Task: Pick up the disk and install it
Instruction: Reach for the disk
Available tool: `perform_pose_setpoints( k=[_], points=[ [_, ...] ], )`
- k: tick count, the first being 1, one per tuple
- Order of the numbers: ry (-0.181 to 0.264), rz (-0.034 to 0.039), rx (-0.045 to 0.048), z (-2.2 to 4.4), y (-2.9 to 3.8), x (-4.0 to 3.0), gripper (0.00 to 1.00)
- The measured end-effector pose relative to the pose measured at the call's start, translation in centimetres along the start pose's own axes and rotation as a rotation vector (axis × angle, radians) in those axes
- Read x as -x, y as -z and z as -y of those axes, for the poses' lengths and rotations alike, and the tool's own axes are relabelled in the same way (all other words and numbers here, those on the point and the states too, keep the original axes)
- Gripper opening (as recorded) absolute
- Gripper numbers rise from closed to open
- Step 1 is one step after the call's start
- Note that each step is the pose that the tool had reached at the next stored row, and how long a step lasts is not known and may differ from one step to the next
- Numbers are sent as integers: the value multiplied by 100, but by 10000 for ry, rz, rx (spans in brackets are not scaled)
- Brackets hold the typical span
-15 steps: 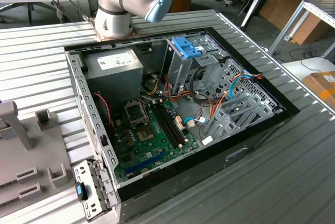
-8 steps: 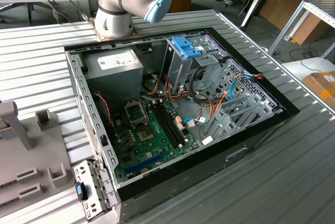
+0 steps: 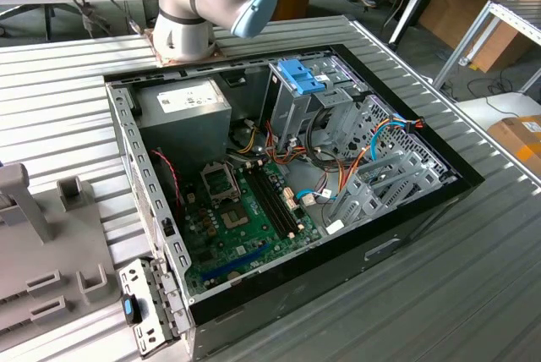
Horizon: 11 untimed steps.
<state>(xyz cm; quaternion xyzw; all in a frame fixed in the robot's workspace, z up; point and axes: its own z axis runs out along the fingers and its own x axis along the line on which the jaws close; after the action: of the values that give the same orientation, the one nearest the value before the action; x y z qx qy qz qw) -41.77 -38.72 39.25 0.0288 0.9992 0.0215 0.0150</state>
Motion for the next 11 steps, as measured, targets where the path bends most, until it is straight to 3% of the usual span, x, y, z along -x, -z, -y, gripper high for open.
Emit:
perform_pose_setpoints(
  k=[7, 11],
  points=[
    [34, 2, -82, -12, -13, -235, 11],
    [33, 2, -93, -8, -14, -312, 11]
  ],
)
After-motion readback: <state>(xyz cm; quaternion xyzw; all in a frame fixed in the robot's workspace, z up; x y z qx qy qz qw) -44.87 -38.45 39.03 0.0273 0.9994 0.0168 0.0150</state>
